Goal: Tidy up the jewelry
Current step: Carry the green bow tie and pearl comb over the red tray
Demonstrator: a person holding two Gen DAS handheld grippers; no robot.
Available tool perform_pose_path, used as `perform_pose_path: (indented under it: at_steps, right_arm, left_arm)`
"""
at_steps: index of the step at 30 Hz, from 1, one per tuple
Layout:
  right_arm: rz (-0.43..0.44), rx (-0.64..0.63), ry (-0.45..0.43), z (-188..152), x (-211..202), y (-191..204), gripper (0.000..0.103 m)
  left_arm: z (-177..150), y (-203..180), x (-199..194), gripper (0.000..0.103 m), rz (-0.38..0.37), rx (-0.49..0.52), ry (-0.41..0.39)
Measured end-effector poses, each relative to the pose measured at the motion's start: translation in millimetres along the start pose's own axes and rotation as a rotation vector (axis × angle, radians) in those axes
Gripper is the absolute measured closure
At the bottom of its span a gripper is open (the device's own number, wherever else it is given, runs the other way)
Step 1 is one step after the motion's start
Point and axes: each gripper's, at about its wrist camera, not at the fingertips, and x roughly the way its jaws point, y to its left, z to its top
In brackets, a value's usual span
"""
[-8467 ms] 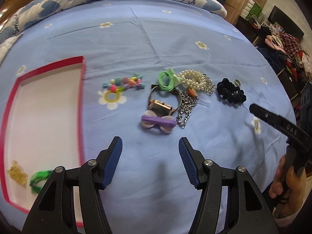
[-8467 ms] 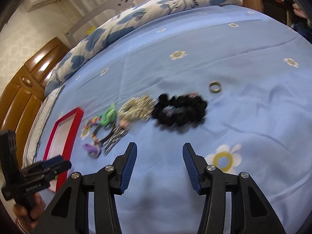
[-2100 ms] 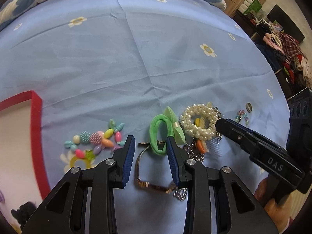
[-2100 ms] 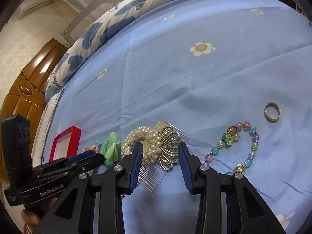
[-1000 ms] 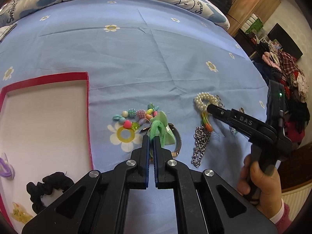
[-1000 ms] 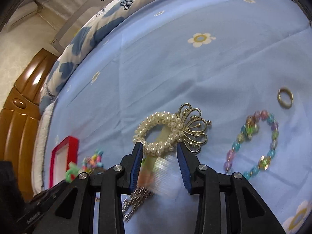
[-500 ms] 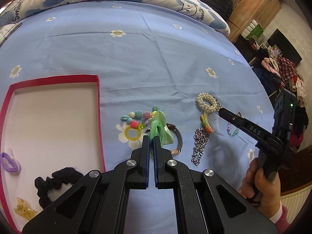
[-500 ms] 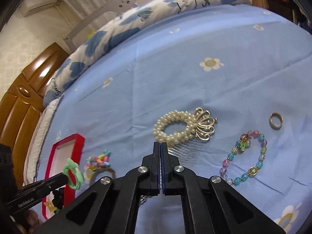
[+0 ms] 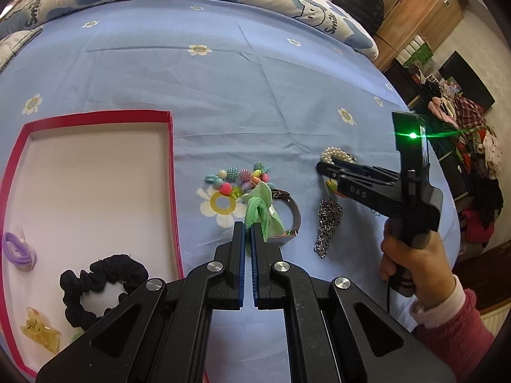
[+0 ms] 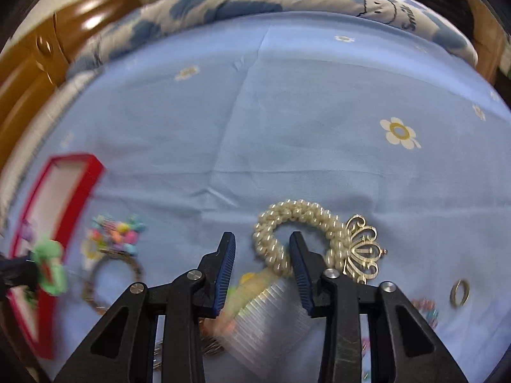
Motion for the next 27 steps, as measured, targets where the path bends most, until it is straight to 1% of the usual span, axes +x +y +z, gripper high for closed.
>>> perform_pose_path:
  at_steps: [1,2,7,9,13,15,19,25,27]
  right_arm:
    - [-0.006,0.006,-0.005,1,-1,-1,0.087]
    - [0.001,0.021,-0.005,1,-2,-3,0.090]
    - [0.068,0.090,-0.093,-6,-34,-6,0.091]
    - [0.099,0.102,-0.131,-9,-52,0,0.092]
    - [0.192,0.121,-0.173,-14,-76,17,0.092]
    - [0.237,0.117,-0.186,-16,-86,30,0.092]
    - [0.323,0.115,-0.194,-15,-93,57,0.092]
    - [0.416,0.093,-0.176,-14,-94,99,0.092]
    - [0.424,0.071,-0.175,-14,-94,111,0.092]
  left_arm:
    - [-1,0,-2,0.101,-0.001,0.000,-0.002]
    - [-1,0,-3,0.101,-0.002,0.000,-0.006]
    - [0,5,-10,0.101,-0.006,-0.011,-0.023]
    - [1,7,-15,0.101,-0.005,-0.016,-0.033]
    - [0,15,-27,0.101,0.006,-0.030,-0.057]
    - [-1,21,-34,0.101,0.013,-0.041,-0.067]
    - [-6,38,-47,0.101,0.030,-0.068,-0.087]
    - [-16,71,-66,0.101,0.057,-0.130,-0.113]
    - [-19,82,-71,0.101,0.062,-0.154,-0.118]
